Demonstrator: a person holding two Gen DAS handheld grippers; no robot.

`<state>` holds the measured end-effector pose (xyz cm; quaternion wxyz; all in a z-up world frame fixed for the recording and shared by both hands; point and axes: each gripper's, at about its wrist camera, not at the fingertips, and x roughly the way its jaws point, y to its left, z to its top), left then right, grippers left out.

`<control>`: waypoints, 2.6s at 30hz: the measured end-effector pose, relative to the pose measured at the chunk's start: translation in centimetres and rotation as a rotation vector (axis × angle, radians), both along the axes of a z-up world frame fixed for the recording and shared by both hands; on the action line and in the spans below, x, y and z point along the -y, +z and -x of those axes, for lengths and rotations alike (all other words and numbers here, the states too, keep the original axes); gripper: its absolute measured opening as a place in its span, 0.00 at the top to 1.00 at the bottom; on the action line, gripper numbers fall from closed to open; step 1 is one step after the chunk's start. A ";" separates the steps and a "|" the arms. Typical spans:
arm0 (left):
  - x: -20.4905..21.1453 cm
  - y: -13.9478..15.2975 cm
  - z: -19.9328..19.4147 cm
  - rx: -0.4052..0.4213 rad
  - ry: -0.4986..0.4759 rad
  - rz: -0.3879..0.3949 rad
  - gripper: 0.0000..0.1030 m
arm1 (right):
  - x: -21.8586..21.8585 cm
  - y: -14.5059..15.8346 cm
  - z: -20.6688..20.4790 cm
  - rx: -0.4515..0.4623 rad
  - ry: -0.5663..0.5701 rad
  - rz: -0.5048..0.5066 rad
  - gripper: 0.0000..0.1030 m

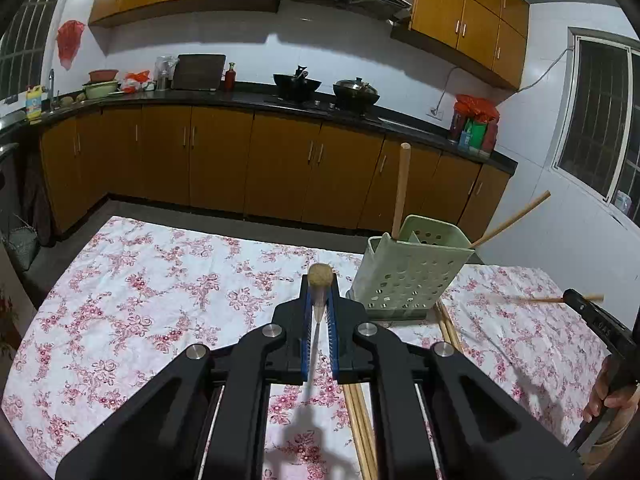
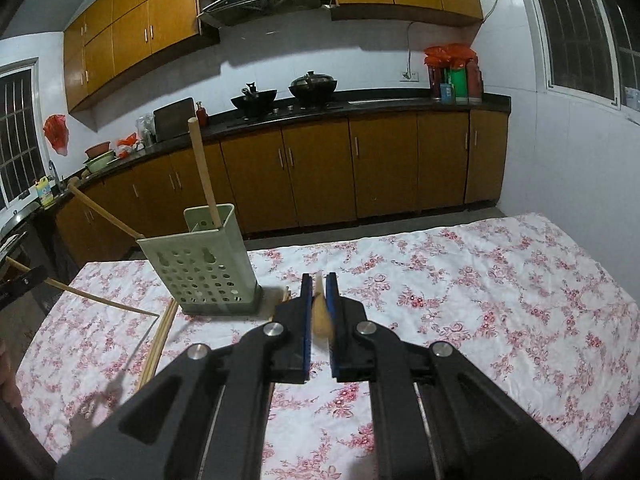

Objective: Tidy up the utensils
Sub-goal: 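Raise the chopstick upright over the holder with the right tool while the left tool raises its own, then insert the chopstick into the green holder and open the right tool while the left tool does likewise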

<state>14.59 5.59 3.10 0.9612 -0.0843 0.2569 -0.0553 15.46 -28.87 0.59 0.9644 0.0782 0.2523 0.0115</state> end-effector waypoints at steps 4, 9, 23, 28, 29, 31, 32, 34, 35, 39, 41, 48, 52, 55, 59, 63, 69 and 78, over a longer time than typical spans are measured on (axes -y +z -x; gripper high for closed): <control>-0.1 0.1 0.1 0.001 -0.002 0.004 0.93 | -0.1 0.3 0.1 0.017 -0.006 0.000 0.92; 0.0 0.7 0.2 0.017 -0.012 0.012 0.93 | 0.2 1.4 0.6 0.055 -0.008 -0.015 0.92; 1.5 6.0 1.3 0.148 -0.079 0.031 0.93 | -0.7 9.5 2.7 0.246 0.122 -0.095 0.92; 3.2 9.0 1.2 0.251 -0.090 0.025 0.93 | -1.9 12.2 2.7 0.339 0.160 -0.112 0.92; 3.5 9.4 1.0 0.270 -0.088 0.028 0.93 | -2.2 12.5 2.5 0.357 0.166 -0.113 0.92; 4.2 10.6 0.3 0.315 -0.077 0.029 0.93 | -2.7 13.0 1.9 0.381 0.172 -0.109 0.92; 4.5 11.1 -0.3 0.332 -0.069 0.034 0.93 | -3.0 13.1 1.4 0.391 0.173 -0.107 0.92; 4.9 11.8 -1.1 0.357 -0.054 0.042 0.93 | -3.3 13.1 0.6 0.400 0.168 -0.110 0.92; 5.0 12.1 -1.5 0.372 -0.044 0.042 0.93 | -3.4 13.1 0.1 0.404 0.165 -0.113 0.92; 5.6 12.3 -3.6 0.407 0.000 0.050 0.93 | -4.1 12.8 -1.9 0.429 0.146 -0.104 0.92; 5.8 12.0 -4.1 0.411 0.010 0.049 0.93 | -4.5 12.6 -2.6 0.440 0.141 -0.091 0.92; 6.7 10.4 -5.7 0.412 0.016 0.036 0.93 | -5.9 11.2 -5.6 0.402 0.148 -0.071 0.92; 7.2 9.1 -6.6 0.382 -0.004 0.022 0.93 | -6.2 9.7 -6.6 0.351 0.154 -0.064 0.92; 7.3 8.1 -7.2 0.335 -0.022 0.029 0.93 | -6.3 9.1 -6.9 0.313 0.161 -0.067 0.91; 6.7 7.8 -7.0 0.307 -0.018 0.043 0.85 | -6.1 9.2 -6.1 0.316 0.154 -0.069 0.73; 5.8 8.6 -6.1 0.320 0.007 0.051 0.62 | -4.9 9.9 -4.6 0.327 0.133 -0.068 0.68; 4.0 9.5 -3.2 0.317 0.025 0.054 0.61 | -1.8 9.6 -2.3 0.278 0.052 -0.059 0.63; 1.2 4.9 0.5 0.178 0.077 0.013 0.60 | 0.3 -0.4 -2.7 -0.123 0.040 -0.030 0.69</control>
